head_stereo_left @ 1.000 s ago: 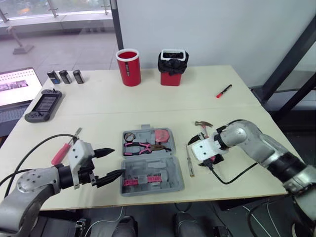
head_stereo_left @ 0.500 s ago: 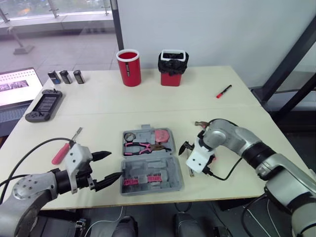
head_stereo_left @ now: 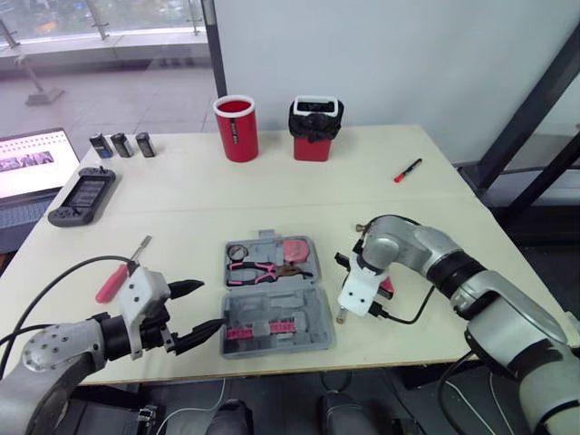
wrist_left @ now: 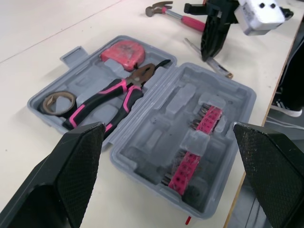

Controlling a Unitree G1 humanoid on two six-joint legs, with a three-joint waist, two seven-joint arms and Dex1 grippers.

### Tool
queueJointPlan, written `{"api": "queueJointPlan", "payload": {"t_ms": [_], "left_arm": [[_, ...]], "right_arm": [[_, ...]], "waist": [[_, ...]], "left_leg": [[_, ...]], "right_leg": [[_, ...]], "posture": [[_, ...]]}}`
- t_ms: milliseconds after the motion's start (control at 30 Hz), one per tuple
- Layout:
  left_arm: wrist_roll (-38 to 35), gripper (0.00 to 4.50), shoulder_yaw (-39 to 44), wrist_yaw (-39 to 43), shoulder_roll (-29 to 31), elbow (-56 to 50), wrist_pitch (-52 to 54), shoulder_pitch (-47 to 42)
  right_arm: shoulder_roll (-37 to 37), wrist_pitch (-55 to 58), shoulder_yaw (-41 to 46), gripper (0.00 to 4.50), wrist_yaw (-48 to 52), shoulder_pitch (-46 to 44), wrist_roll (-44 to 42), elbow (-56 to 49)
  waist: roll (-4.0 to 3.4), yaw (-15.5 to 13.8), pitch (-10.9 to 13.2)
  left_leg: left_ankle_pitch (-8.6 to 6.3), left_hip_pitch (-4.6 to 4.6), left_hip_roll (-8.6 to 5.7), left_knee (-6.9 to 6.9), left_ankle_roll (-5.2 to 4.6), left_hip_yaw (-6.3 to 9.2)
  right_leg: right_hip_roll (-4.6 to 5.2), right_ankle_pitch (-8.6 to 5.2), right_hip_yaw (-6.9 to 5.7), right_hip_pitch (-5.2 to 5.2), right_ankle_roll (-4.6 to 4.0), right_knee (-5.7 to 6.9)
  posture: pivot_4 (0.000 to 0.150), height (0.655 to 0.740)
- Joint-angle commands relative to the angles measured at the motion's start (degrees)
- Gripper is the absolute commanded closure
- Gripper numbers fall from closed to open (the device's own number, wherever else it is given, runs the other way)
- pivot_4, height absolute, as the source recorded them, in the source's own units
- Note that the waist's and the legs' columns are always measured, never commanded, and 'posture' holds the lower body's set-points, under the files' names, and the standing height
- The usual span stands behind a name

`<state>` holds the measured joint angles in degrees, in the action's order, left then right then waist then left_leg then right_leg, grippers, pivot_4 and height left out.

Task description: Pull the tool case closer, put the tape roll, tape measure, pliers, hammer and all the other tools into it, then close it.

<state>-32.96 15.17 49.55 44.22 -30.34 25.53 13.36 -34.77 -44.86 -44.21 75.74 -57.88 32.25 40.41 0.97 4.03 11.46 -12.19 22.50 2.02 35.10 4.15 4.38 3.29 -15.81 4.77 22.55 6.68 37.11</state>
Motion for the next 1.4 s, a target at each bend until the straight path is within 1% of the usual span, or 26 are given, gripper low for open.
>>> {"api": "queueJointPlan", "payload": {"t_ms": [33,100,200,233,267,333,367,433,467,533,567,600,667,733,800,933,1133,1200,1233,1367,1400], "left_arm": [[0.37,0.00,0.31,0.04,-0.05,-1.12,-0.99,-0.42],[0.58,0.00,-0.11,0.47,0.14,-0.46,-1.20,-0.91],[0.89,0.00,-0.88,1.04,0.29,0.48,-1.36,-2.00],[0.96,0.00,-1.22,1.19,0.27,0.78,-1.35,-2.56],[1.03,0.00,-1.51,1.34,0.23,1.08,-1.35,-3.03],[1.34,0.00,-2.23,1.77,0.15,1.66,-1.43,-3.88],[1.44,0.00,-2.51,1.95,0.10,1.86,-1.44,-4.21],[1.69,0.00,-3.26,2.83,0.69,2.14,-1.29,-4.64],[1.89,0.00,-3.60,3.24,0.98,2.26,-1.32,-4.86],[1.92,0.00,-3.79,3.62,1.02,2.57,-1.21,-5.55],[1.93,0.00,-3.85,3.88,1.07,2.88,-1.27,-5.99],[1.93,0.00,-3.87,4.07,1.10,3.09,-1.32,-6.26],[1.47,0.00,-3.98,4.57,1.04,3.62,-1.18,-7.25],[0.72,0.00,-3.91,4.97,0.78,4.09,-0.86,-8.39],[0.29,0.00,-3.89,5.19,0.59,4.26,-0.63,-9.05],[0.48,0.00,-3.94,5.25,0.61,4.20,-0.60,-9.37],[0.54,0.00,-3.81,4.82,0.52,3.59,-0.35,-8.93],[0.48,0.00,-3.81,4.68,0.48,3.37,-0.23,-8.75],[0.46,0.00,-3.78,4.66,0.49,3.34,-0.21,-8.69],[0.41,0.00,-3.67,4.86,0.61,3.42,-0.29,-8.60],[0.45,0.00,-3.74,4.93,0.66,3.53,-0.31,-8.76]], "right_arm": [[-2.30,-2.99,1.76,4.49,3.49,-1.93,-3.90,-3.58],[-4.17,-3.73,2.68,4.49,6.61,-2.34,-7.67,-6.67],[-7.49,-1.20,4.29,4.49,12.20,-1.88,-15.12,-12.28],[-9.40,4.08,4.81,4.49,14.37,-0.83,-19.45,-15.87],[-11.27,11.19,5.62,4.49,15.69,0.76,-24.01,-20.37],[-15.08,31.09,7.19,4.49,16.76,3.39,-34.80,-31.28],[-14.63,39.10,10.35,4.49,15.46,5.14,-37.31,-34.52],[-13.27,50.19,15.14,4.49,10.12,7.90,-37.82,-36.58],[-12.79,51.88,16.79,4.49,6.93,9.09,-36.31,-36.24],[-13.84,69.93,17.65,4.49,2.60,10.08,-32.78,-38.54],[-13.40,81.01,18.94,4.49,-0.79,10.55,-32.27,-40.04],[-12.92,89.07,19.84,4.49,-3.07,10.81,-32.16,-41.46],[-11.57,107.14,21.52,4.49,-6.78,11.20,-33.72,-43.63],[-10.12,121.44,23.26,4.49,-9.51,12.48,-36.09,-44.94],[-7.94,125.02,25.47,4.49,-14.24,15.46,-36.14,-45.62],[-3.88,126.54,27.97,4.49,-23.26,20.41,-35.49,-45.16],[3.49,125.63,32.68,4.49,-34.04,22.35,-35.74,-42.83],[5.45,125.85,34.58,3.48,-36.66,22.41,-36.23,-42.72],[5.34,125.96,34.41,3.14,-37.03,22.39,-36.69,-43.26],[2.56,126.45,34.19,1.11,-36.94,21.15,-38.96,-46.83],[2.85,126.34,36.61,0.68,-36.55,20.64,-40.42,-47.31]], "waist": [[-0.02,-0.09,0.01],[-0.03,-0.08,0.02],[-0.07,-0.09,0.05],[-0.06,-0.08,0.05],[-0.06,-0.08,0.05],[-0.06,-0.27,0.05],[-0.06,-0.30,0.05],[-0.04,-0.03,0.04],[-0.03,0.02,0.03],[-0.04,-0.14,0.04],[-0.04,-0.22,0.04],[-0.04,-0.33,0.04],[-0.05,-0.54,0.03],[-0.04,-0.90,0.02],[-0.03,-1.20,0.02],[-0.04,-1.48,0.02],[-0.01,-1.22,0.01],[0.00,-1.21,0.00],[-0.01,-1.23,0.01],[-0.01,-1.47,0.01],[-0.01,-1.46,0.01]], "left_leg": [[0.00,0.03,0.00,-0.01,0.00,0.00],[0.00,0.04,0.00,-0.03,0.00,0.00],[0.00,0.05,0.00,-0.03,0.00,0.00],[0.00,0.04,0.00,-0.02,0.00,0.00],[0.00,0.04,0.00,-0.02,0.00,0.00],[0.00,0.05,0.00,0.00,0.00,0.03],[0.00,0.04,0.00,-0.01,0.00,0.04],[0.00,0.05,0.00,-0.01,0.00,0.05],[0.00,0.05,0.00,-0.01,0.00,0.04],[0.00,0.05,0.00,0.03,0.00,0.04],[0.00,0.07,-0.02,0.04,0.00,0.03],[-0.01,0.12,-0.03,0.07,0.01,0.02],[-0.01,0.45,-0.07,0.10,0.01,0.02],[0.01,0.86,-0.07,0.14,0.02,0.05],[0.01,0.95,-0.07,0.07,0.02,0.05],[-0.02,1.03,-0.07,-0.04,-0.01,0.03],[-0.01,1.00,-0.05,0.10,-0.01,0.01],[0.00,0.96,-0.05,0.15,-0.01,0.02],[0.00,0.95,-0.05,0.16,-0.01,0.02],[0.00,1.00,-0.05,0.13,0.00,0.02],[0.00,1.01,-0.05,0.11,0.00,0.02]], "right_leg": [[0.00,-0.02,0.00,0.01,0.02,-0.01],[0.01,-0.03,0.00,0.01,0.04,-0.02],[0.01,-0.03,-0.01,0.01,0.04,-0.01],[0.01,-0.03,-0.01,0.01,0.04,-0.01],[0.01,-0.03,-0.01,0.01,0.04,-0.01],[0.02,-0.03,-0.01,-0.02,0.03,-0.01],[0.03,-0.04,-0.01,-0.02,0.03,-0.02],[0.04,-0.05,-0.01,0.00,0.01,-0.01],[0.04,-0.04,-0.01,0.03,-0.01,-0.01],[0.03,-0.02,-0.01,0.05,-0.05,0.00],[0.06,-0.01,-0.01,0.09,-0.06,0.00],[0.08,0.00,-0.01,0.14,-0.07,0.00],[0.14,0.01,-0.01,0.43,-0.08,0.00],[0.14,0.03,-0.05,0.83,-0.09,0.01],[0.12,0.03,-0.07,0.92,-0.08,-0.02],[0.11,-0.03,-0.10,0.98,0.02,-0.05],[0.05,0.00,-0.08,0.95,0.02,-0.02],[0.04,0.03,-0.08,0.89,-0.04,-0.01],[0.04,0.04,-0.08,0.89,-0.05,0.00],[0.04,0.01,-0.07,0.90,0.00,-0.02],[0.05,0.00,-0.07,0.90,0.02,-0.03]], "posture": [[0.150,0.7400],[0.150,0.7400],[0.150,0.7400],[0.150,0.7400],[0.150,0.7400],[0.150,0.7400],[0.150,0.7400],[0.150,0.7400],[0.150,0.7400],[0.150,0.7400],[0.150,0.7400],[0.150,0.7400],[0.150,0.7400],[0.150,0.7400],[0.150,0.7400],[0.150,0.7400],[0.150,0.7400],[0.150,0.7400],[0.150,0.7400],[0.150,0.7400],[0.150,0.7400]]}}
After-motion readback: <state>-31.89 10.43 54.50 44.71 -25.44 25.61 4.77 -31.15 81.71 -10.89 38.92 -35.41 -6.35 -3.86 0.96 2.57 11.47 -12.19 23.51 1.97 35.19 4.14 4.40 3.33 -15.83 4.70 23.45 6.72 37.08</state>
